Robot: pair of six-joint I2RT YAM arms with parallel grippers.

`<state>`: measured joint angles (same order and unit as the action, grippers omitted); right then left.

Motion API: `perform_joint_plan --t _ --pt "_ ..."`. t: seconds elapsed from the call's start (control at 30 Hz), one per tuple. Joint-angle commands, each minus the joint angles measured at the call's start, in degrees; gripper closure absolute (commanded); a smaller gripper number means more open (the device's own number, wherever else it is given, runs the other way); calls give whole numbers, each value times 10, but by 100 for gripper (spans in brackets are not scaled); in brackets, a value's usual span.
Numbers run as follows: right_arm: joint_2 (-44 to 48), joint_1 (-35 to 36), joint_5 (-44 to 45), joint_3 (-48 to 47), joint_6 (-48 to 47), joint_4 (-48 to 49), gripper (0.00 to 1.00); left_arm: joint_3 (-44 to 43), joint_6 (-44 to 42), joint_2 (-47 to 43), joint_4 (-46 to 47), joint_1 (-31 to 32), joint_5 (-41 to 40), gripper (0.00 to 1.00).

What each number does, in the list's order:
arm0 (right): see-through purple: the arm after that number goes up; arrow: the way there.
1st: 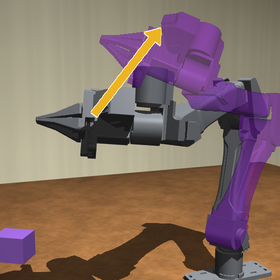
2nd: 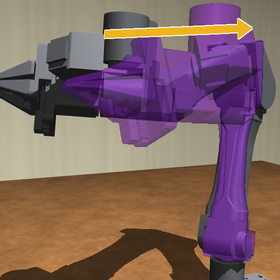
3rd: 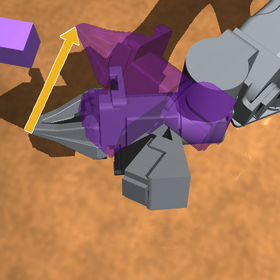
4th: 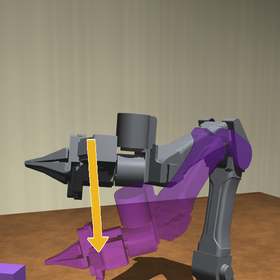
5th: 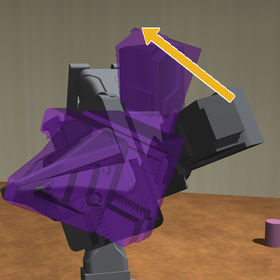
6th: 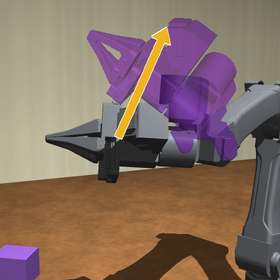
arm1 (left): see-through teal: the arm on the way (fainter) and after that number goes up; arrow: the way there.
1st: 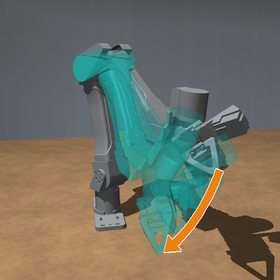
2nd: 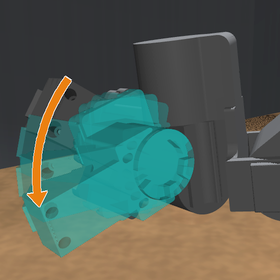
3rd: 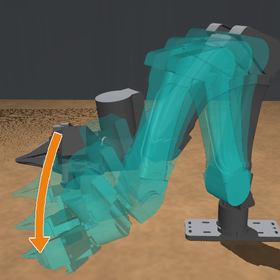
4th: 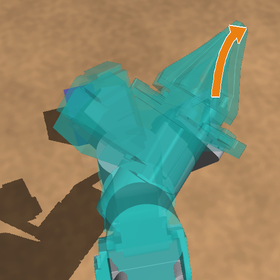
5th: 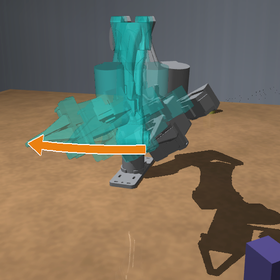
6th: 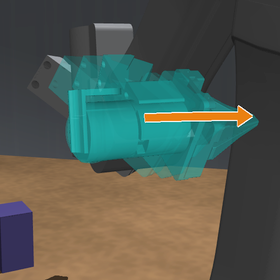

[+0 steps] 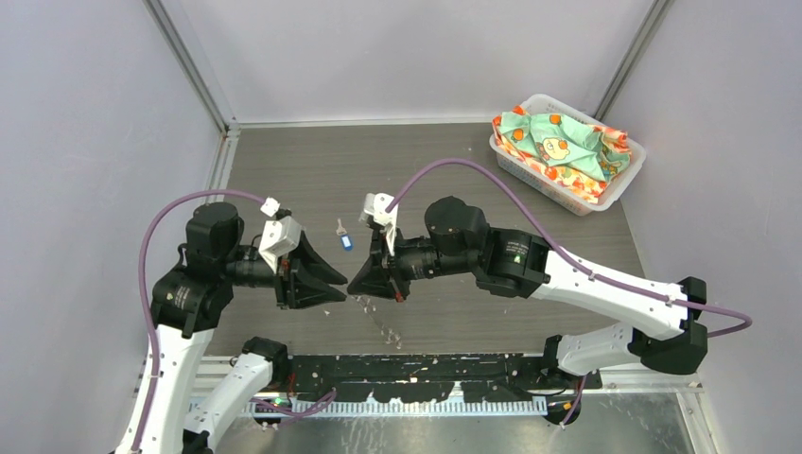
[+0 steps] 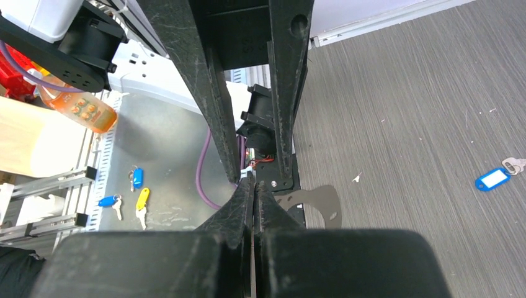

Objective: Put the keys on the keyring

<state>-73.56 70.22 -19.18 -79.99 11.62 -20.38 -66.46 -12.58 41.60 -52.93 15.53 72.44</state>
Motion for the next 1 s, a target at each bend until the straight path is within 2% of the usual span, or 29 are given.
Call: perform_joint_plan --t 0.0,0.27,0.6,0.67,0.83,0.97 --pt "-1 7 -1 -35 -9 31 99 10 19 -7 16 2 21 67" --pt "-1 12 6 -34 -8 35 99 22 22 -13 16 3 18 69" --pt "-10 14 23 -34 -3 61 99 32 74 -21 58 6 29 75" --pt "-11 15 25 -35 -2 66 99 36 74 -25 60 7 27 79" --pt "-9 17 33 -33 4 78 99 46 69 -34 61 7 21 98" --pt "-1 18 36 -27 11 88 99 51 62 -42 63 7 16 100"
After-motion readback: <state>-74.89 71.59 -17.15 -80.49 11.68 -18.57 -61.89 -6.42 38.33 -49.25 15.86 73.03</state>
